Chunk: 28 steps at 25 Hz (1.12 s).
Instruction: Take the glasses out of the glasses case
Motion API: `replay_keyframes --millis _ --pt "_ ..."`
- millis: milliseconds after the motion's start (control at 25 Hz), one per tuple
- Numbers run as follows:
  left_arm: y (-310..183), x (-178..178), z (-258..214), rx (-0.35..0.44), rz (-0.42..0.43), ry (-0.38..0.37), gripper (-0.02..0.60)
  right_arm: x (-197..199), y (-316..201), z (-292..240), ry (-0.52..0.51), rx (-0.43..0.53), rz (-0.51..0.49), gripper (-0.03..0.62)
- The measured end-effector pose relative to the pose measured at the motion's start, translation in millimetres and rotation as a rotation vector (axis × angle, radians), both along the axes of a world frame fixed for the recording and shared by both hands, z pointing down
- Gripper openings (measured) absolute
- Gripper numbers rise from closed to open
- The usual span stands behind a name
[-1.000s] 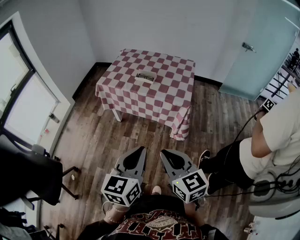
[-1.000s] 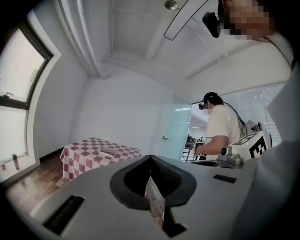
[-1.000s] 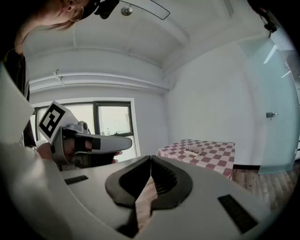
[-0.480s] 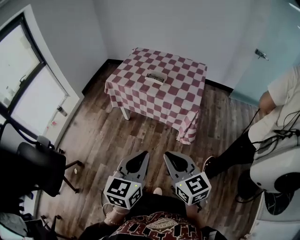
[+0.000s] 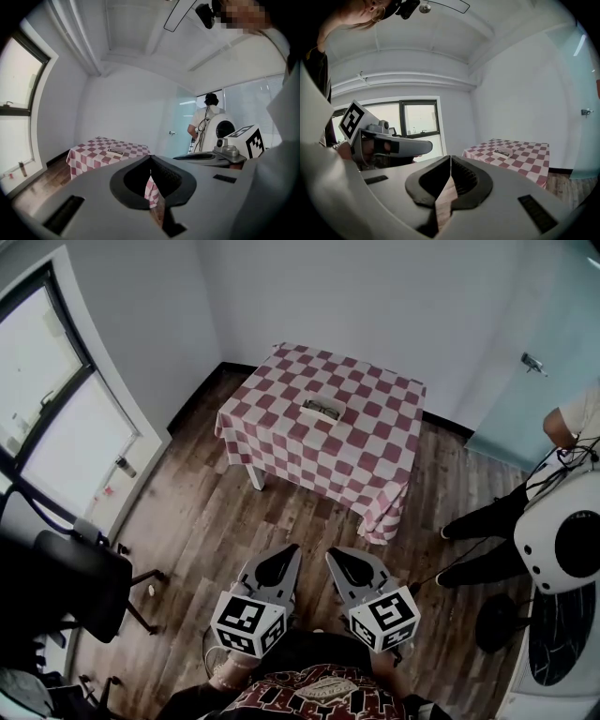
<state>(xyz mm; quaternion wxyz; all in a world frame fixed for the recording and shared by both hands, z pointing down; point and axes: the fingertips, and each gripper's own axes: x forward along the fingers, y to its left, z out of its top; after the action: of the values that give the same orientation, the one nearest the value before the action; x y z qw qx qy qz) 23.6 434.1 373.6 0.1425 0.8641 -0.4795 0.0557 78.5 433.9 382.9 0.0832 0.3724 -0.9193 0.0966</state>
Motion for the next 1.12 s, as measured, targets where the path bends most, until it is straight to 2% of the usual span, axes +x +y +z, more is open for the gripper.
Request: replay_keyframes --millis 400,560,880,1120 --pt "-84 -25 2 0.0 0.065 0.004 0.009 -33 -80 1 0.019 0.011 0.016 0.021" --pt "-108 -38 4 -0.003 0.092 0.011 0.009 -45 -104 -1 -0.007 0.018 0.046 0.021" --pt "-140 -61 11 -0.026 0.15 0.021 0.009 -72 -130 4 0.0 -0.003 0.081 0.021" --pt "-160 -63 13 -0.046 0.164 0.049 0.009 -69 -144 8 0.013 -0.023 0.11 0.021"
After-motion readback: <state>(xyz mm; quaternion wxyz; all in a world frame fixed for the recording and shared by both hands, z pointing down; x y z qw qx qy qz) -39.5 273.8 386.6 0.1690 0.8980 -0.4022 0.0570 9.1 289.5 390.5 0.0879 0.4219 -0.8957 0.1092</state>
